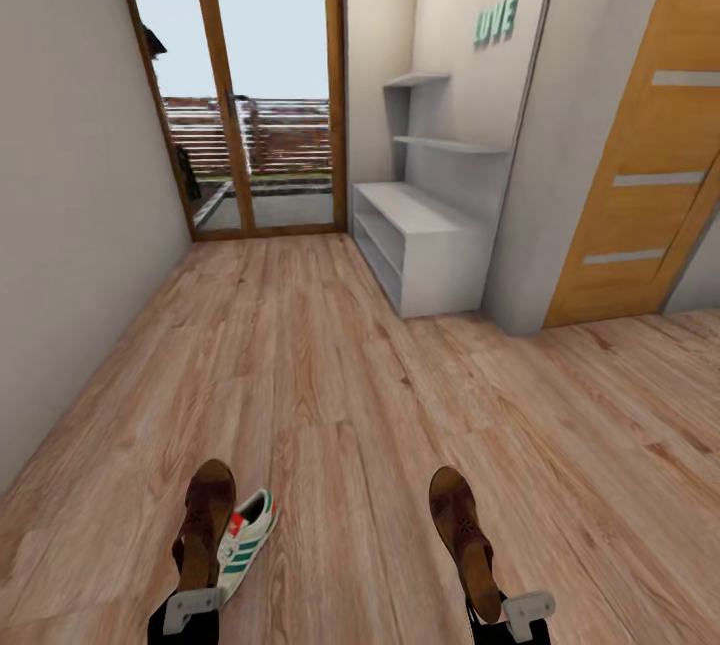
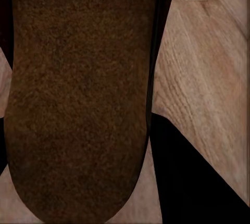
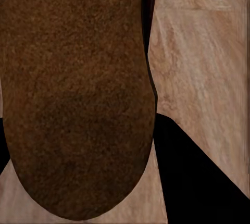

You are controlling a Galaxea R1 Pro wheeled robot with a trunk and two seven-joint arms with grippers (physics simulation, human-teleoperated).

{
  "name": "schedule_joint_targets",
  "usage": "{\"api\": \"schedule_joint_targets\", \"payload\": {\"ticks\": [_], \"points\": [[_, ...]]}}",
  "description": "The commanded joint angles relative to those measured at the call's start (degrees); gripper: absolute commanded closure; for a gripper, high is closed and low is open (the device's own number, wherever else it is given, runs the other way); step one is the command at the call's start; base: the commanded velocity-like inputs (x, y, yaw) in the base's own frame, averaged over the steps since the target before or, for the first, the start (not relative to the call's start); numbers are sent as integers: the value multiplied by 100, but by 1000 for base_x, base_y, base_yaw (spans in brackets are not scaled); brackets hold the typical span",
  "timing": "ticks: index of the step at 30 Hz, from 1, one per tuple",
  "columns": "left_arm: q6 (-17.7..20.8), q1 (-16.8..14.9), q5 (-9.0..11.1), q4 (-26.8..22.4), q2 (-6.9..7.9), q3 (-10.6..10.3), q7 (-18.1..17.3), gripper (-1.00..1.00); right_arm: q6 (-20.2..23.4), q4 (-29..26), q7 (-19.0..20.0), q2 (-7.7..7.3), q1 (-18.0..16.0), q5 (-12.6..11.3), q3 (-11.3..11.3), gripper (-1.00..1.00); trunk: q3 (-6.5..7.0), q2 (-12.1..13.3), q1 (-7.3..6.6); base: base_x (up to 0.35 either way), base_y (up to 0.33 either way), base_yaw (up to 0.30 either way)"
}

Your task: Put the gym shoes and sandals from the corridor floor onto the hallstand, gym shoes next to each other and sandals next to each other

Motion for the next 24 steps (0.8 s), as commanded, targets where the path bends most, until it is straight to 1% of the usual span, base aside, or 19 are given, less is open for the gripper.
{"api": "schedule_joint_targets", "payload": {"ticks": [1, 24], "points": [[-11, -1, 13, 0, -1, 11, -30, 100, -12, 3, 8, -3, -3, -15, 20, 100, -5, -2, 2, 283, -158, -10], [-11, -3, 17, 0, -1, 20, -26, 100, -12, 3, 15, -3, -3, -15, 20, 100, -5, -2, 2, 301, -146, -1]]}}
